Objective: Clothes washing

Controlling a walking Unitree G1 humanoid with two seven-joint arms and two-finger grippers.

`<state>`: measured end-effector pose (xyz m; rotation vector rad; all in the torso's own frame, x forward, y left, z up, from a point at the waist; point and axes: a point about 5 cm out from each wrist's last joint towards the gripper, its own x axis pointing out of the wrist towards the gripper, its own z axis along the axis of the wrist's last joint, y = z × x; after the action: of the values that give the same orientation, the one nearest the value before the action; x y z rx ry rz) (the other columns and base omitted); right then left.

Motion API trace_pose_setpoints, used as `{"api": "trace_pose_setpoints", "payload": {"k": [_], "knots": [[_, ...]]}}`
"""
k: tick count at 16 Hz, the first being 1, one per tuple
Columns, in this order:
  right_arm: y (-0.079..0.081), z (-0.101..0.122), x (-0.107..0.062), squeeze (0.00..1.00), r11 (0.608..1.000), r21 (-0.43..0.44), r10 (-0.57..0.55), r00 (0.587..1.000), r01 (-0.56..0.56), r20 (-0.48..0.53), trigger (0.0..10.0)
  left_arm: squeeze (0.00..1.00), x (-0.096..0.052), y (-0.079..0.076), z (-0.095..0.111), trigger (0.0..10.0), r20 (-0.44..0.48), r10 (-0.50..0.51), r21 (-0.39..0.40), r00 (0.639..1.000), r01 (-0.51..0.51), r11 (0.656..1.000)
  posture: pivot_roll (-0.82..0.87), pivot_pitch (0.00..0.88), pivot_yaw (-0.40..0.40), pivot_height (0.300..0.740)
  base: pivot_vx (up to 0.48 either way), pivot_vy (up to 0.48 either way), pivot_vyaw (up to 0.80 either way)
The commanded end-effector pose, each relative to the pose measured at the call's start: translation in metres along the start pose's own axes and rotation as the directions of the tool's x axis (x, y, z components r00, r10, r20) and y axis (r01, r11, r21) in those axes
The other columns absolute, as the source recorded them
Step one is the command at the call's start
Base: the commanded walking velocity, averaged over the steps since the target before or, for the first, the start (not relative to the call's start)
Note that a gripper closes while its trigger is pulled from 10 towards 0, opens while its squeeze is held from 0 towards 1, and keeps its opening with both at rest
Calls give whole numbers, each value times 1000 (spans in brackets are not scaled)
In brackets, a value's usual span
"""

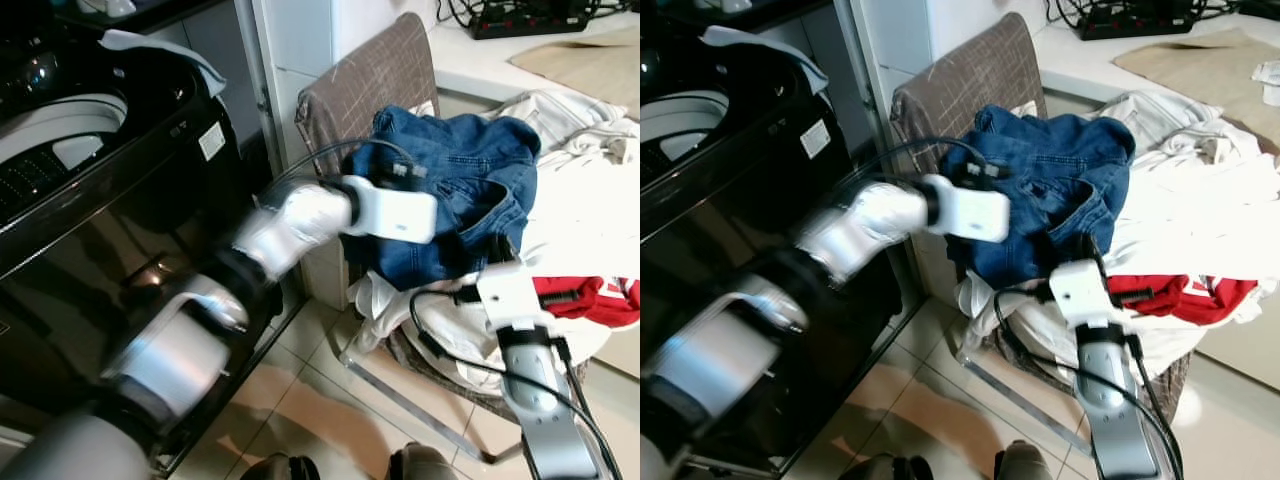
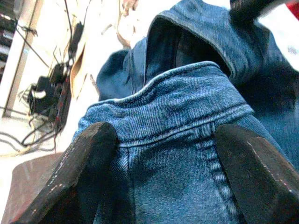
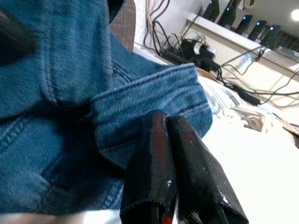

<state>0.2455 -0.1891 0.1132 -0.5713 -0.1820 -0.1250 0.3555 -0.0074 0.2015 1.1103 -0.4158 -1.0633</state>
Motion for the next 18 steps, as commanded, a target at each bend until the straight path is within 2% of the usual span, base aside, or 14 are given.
{"api": "trace_pose_setpoints", "payload": {"k": [1,3,4,8,12,13,15,17,18], "knots": [[0,3,-2,0,1000,-11,11,1000,-11,6,10000,0,0,-1,-4,10000,-28,10,13,1000,-10,1000,-263,133,117,723,0,0,0],[0,3,-5,0,1000,-13,12,1000,-12,-4,10000,0,16,-19,6,10000,-24,76,-68,997,-78,995,-267,138,121,723,0,0,0],[0,3,-6,0,1000,-13,12,1000,-13,-7,10000,0,20,-24,8,10000,-27,92,-79,995,-94,992,-270,139,121,723,0,0,0],[-1,4,-8,0,1000,-16,18,1000,-18,-17,10000,0,28,-45,15,10000,-23,125,-48,992,-126,991,-269,147,113,723,0,0,0],[-1,4,-9,0,1000,-19,23,1000,-24,-19,10000,0,29,-52,17,10000,-16,179,-59,984,-179,982,-267,150,110,723,0,0,0],[-1,4,-8,0,1000,-19,24,1000,-24,-20,10000,0,30,-52,18,0,-14,195,-75,981,-195,978,-265,149,109,723,0,0,0],[-1,4,-7,0,1000,-18,25,999,-26,-20,10000,0,30,-48,18,0,-20,230,-115,973,-231,966,-265,149,109,723,0,0,0],[1,7,-5,0,1000,-12,25,1000,-26,-10,10000,0,29,-43,15,0,-58,291,-181,955,-297,938,-258,137,110,723,0,0,0],[0,8,-7,0,1000,-5,24,1000,-24,-3,10000,0,28,-42,13,0,-67,299,-186,952,-307,933,-256,132,110,723,0,0,0]]}}
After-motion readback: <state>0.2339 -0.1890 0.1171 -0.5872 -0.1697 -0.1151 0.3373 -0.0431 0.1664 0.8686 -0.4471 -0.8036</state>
